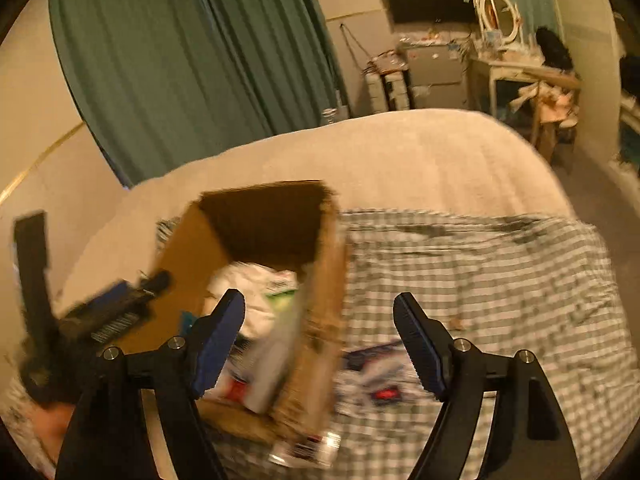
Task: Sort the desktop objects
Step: 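Carry the bracelet and comb into the cardboard box and release both, then grasp the white snack packet with the left tool while the right tool grasps the white cup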
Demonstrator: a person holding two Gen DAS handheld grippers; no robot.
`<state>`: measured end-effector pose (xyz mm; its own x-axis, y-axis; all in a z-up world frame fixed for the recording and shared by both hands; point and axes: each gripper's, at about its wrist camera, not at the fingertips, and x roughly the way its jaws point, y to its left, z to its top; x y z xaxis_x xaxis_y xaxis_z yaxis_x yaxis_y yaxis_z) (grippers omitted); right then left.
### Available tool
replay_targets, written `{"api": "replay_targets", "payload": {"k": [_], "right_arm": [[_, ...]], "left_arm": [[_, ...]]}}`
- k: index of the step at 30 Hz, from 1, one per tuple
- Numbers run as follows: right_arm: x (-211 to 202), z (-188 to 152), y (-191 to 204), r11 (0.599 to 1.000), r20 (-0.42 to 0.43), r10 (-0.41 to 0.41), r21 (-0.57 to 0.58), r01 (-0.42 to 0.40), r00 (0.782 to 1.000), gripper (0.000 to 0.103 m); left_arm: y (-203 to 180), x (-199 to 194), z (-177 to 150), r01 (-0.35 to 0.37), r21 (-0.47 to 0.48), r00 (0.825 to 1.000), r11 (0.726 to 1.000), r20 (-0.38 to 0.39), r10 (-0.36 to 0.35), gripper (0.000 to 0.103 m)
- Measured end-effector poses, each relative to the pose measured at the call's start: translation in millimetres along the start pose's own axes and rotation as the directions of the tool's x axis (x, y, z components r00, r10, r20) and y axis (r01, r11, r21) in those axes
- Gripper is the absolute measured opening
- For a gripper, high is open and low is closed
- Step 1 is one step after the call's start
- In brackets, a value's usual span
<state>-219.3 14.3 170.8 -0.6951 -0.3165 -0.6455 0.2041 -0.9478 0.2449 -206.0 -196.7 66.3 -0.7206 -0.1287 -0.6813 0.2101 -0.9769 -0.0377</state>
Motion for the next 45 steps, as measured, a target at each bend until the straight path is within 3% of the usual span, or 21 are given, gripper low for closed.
{"api": "replay_targets", "payload": {"k": [7,8,10,14,18,22,29,34,45], "right_arm": [[-64,-22,-53,0.996,0.008,-0.073,0.047,0.072,0.997,0.077],[-74,-25,-57,0.996,0.013,-0.077,0.049,0.076,0.997,0.077],[-92,-30,-62,0.995,0.023,-0.088,0.041,0.087,0.996,0.077],[-123,-47,-67,0.991,0.032,-0.129,-0.021,0.130,0.991,0.077],[-138,-71,-71,0.986,0.020,-0.152,-0.070,0.153,0.988,0.077],[-144,-89,-80,0.988,0.006,-0.143,-0.061,0.143,0.990,0.077],[-123,-105,-100,0.989,-0.035,-0.143,-0.047,0.141,0.989,0.077],[-88,-110,-112,0.989,-0.080,-0.146,-0.019,0.145,0.986,0.077],[16,-100,-123,0.991,-0.193,-0.123,-0.084,0.108,0.973,0.077]], "left_arm": [[-23,-61,-18,0.060,0.012,0.998,0.998,0.035,-0.060,0.084],[-27,-67,-20,0.063,0.011,0.997,0.998,0.040,-0.063,0.086],[-39,-88,-29,0.069,0.011,0.996,0.998,0.063,-0.070,0.101],[-62,-117,-58,0.079,0.030,0.991,0.996,0.103,-0.081,0.103],[-84,-123,-96,0.072,0.071,0.994,0.995,0.075,-0.077,0.103],[-103,-101,-137,0.067,0.107,0.998,0.992,0.001,-0.068,0.103],[-113,-49,-173,0.073,0.034,0.987,0.997,-0.145,-0.067,0.103],[-115,-8,-186,0.011,-0.005,0.976,1.000,-0.217,-0.012,0.103],[-122,36,-192,-0.068,0.032,0.965,0.997,-0.250,0.074,0.103]]}}
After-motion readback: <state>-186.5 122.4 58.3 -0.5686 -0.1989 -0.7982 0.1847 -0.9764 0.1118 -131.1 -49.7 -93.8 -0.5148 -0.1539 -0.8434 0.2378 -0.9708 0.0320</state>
